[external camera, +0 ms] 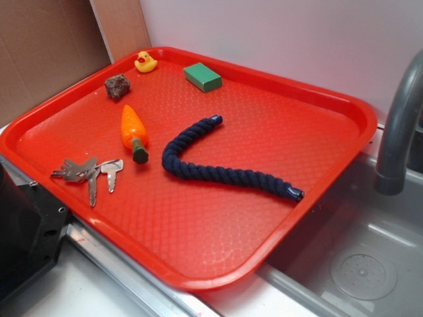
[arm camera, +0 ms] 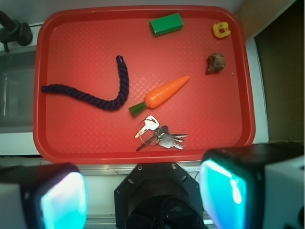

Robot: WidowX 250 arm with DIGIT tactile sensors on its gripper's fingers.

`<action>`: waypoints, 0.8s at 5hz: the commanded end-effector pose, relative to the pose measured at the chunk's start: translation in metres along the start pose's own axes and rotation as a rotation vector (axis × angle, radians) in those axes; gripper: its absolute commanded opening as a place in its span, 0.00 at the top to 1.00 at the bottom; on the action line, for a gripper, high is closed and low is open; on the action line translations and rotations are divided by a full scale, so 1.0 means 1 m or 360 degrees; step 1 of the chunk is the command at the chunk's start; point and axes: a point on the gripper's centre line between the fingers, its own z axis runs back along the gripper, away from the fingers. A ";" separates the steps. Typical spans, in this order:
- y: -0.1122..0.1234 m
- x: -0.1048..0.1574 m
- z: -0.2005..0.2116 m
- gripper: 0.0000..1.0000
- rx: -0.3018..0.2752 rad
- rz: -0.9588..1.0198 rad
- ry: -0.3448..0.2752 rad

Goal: Grab the rock.

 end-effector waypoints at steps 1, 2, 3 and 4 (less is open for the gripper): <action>0.000 0.000 0.000 0.00 0.0000 0.0000 0.0000; 0.051 0.028 -0.052 0.00 0.0244 0.0261 0.0136; 0.097 0.052 -0.101 0.00 0.0386 0.0465 0.0200; 0.125 0.062 -0.126 0.00 0.0530 0.0807 0.0011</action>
